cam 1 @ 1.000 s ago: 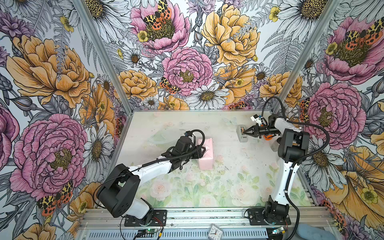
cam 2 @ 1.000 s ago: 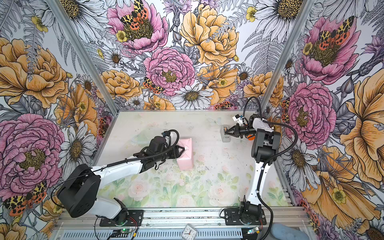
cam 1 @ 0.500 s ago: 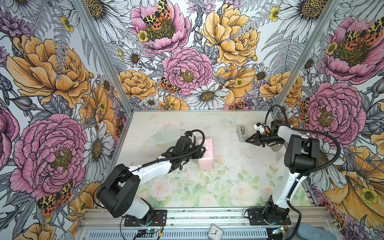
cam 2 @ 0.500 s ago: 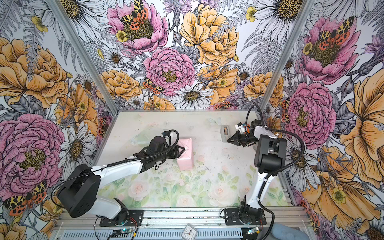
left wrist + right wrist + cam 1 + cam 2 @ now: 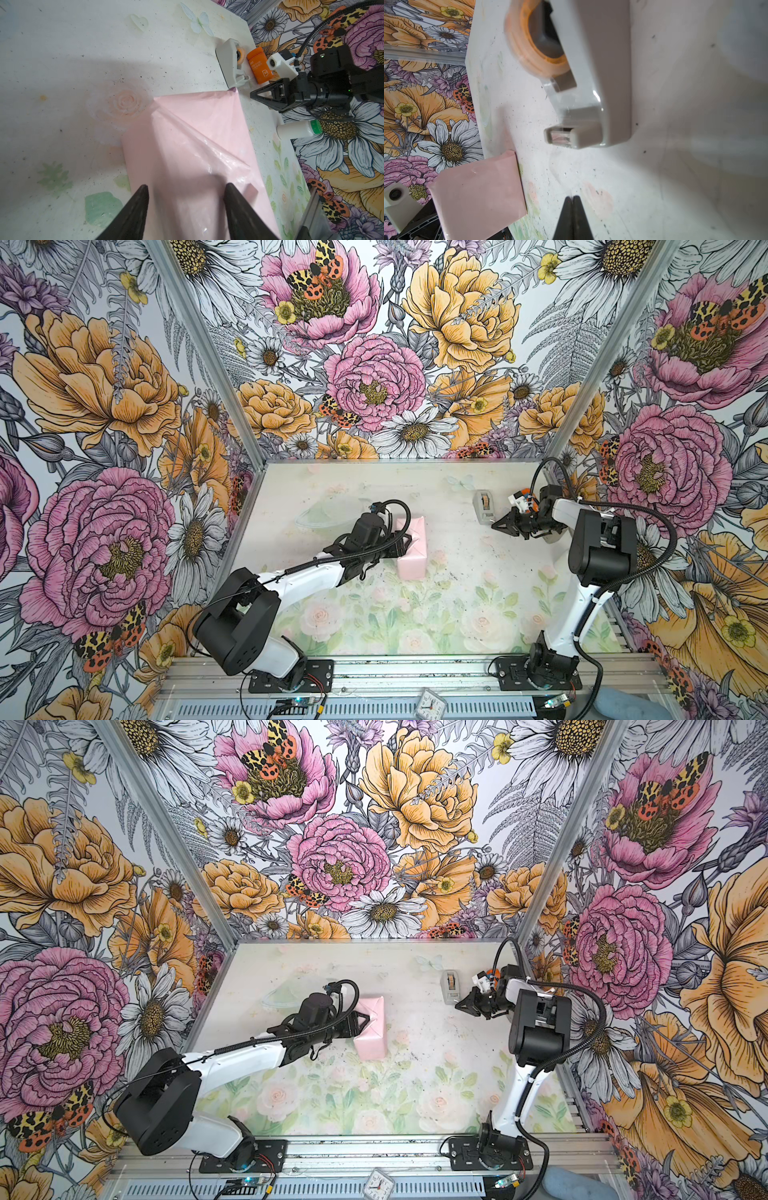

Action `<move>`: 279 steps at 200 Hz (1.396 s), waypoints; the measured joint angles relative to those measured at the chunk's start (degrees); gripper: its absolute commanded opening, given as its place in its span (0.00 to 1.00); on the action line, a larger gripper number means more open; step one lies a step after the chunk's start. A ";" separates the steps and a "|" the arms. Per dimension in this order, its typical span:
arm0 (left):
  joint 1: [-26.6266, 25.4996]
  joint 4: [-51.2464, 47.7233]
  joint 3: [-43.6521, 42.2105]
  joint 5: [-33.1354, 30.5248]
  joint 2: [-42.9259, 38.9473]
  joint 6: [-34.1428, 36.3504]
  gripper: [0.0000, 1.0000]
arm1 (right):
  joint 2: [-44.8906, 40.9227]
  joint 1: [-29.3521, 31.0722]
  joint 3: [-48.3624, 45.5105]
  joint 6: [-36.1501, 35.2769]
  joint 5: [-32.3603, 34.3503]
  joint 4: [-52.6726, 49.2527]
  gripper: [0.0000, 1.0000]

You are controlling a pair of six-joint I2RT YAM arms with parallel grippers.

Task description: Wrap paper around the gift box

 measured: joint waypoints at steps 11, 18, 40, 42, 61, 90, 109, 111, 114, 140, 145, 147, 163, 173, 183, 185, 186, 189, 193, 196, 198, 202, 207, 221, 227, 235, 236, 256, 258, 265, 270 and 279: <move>0.00 0.00 -0.02 -0.11 0.00 0.02 0.59 | 0.87 0.09 0.00 0.42 0.15 0.66 0.00; -0.02 0.02 -0.02 -0.13 0.02 0.02 0.59 | 1.42 0.20 0.00 0.81 0.39 0.90 0.00; -0.02 0.04 0.00 -0.13 0.07 0.02 0.59 | 2.51 0.61 0.00 1.57 1.09 1.70 0.00; -0.02 0.04 0.00 -0.13 0.07 0.02 0.59 | 2.54 0.66 0.00 1.68 1.14 1.77 0.00; -0.02 0.13 0.00 -0.13 0.13 0.02 0.59 | 2.60 0.70 0.02 2.80 2.58 2.60 0.00; -0.13 0.17 0.00 -0.15 0.13 0.02 0.59 | 2.62 0.70 0.11 4.94 5.38 3.82 0.00; -0.11 0.17 0.00 -0.20 0.13 0.02 0.59 | 2.62 0.70 0.26 6.43 6.84 4.79 0.00; -0.11 0.17 0.00 -0.20 0.13 0.02 0.59 | 2.62 0.70 0.28 6.64 6.99 4.87 0.00; -0.11 0.17 0.00 -0.22 0.13 0.02 0.59 | 2.62 0.76 0.35 6.91 7.19 4.94 0.00; -0.11 0.17 0.00 -0.28 0.13 0.02 0.59 | 2.60 1.05 0.61 8.46 9.90 5.77 0.00; -0.11 0.17 0.00 -0.28 0.13 0.04 0.59 | 2.60 1.05 0.61 8.70 10.19 5.84 0.00; -0.11 0.17 0.00 -0.28 0.13 0.04 0.59 | 2.56 1.05 0.61 8.83 10.34 5.86 0.00; -0.13 0.17 0.00 -0.31 0.13 0.04 0.59 | 2.25 1.01 0.70 9.35 11.69 5.97 0.00; -0.11 0.17 0.00 -0.31 0.13 0.11 0.59 | 2.03 0.94 0.70 9.77 12.55 5.97 0.00; -0.11 0.17 0.00 -0.31 0.13 0.22 0.59 | 1.73 0.90 0.70 9.97 13.31 5.95 0.00; -0.13 0.17 0.00 -0.33 0.13 0.22 0.59 | 1.68 0.90 0.70 10.01 13.49 5.95 0.00; -0.11 0.17 0.00 -0.33 0.13 0.22 0.59 | 1.68 0.90 0.70 10.01 13.55 5.95 0.00; -0.11 0.17 0.00 -0.33 0.13 0.22 0.59 | 1.57 0.90 0.70 9.99 13.75 5.92 0.00; -0.11 0.17 0.00 -0.33 0.13 0.22 0.59 | 1.42 0.90 0.70 10.01 14.05 5.90 0.00; -0.13 0.17 0.00 -0.33 0.13 0.24 0.59 | 1.31 0.90 0.66 10.01 14.23 5.88 0.00; -0.11 0.17 0.00 -0.33 0.13 0.24 0.59 | 1.14 0.90 0.61 9.97 14.34 5.88 0.00; -0.11 0.17 0.00 -0.33 0.13 0.24 0.59 | 0.90 0.90 0.46 9.97 14.45 5.90 0.00; -0.11 0.17 0.00 -0.33 0.13 0.24 0.59 | 0.42 0.90 0.20 9.92 14.47 5.90 0.00; -0.11 0.20 0.00 -0.33 0.13 0.26 0.59 | -2.25 0.96 -0.92 9.75 14.43 5.60 0.00; -0.13 0.17 0.00 -0.31 0.13 0.33 0.59 | -3.82 1.05 -1.44 9.68 14.29 5.49 0.00; -0.13 0.20 0.00 -0.33 0.13 0.42 0.59 | -6.51 1.29 -2.05 9.42 13.92 5.20 0.00; -0.13 0.20 0.00 -0.33 0.13 0.42 0.59 | -6.78 1.29 -2.08 9.35 13.88 5.18 0.00; -0.13 0.20 0.00 -0.33 0.13 0.44 0.59 | -14.47 2.99 -2.29 7.96 12.52 4.13 0.00; -0.13 0.20 0.00 -0.33 0.13 0.44 0.59 | -15.02 3.30 -2.25 7.76 12.44 4.09 0.00; -0.13 0.20 0.00 -0.33 0.13 0.44 0.59 | -17.42 4.79 -2.03 6.97 11.89 3.69 0.00; -0.13 0.20 0.00 -0.33 0.13 0.44 0.59 | -18.86 6.03 -1.68 6.47 11.32 3.17 0.00; -0.15 0.17 0.00 -0.33 0.13 0.46 0.59 | -20.96 9.05 -0.70 5.49 10.45 2.19 0.00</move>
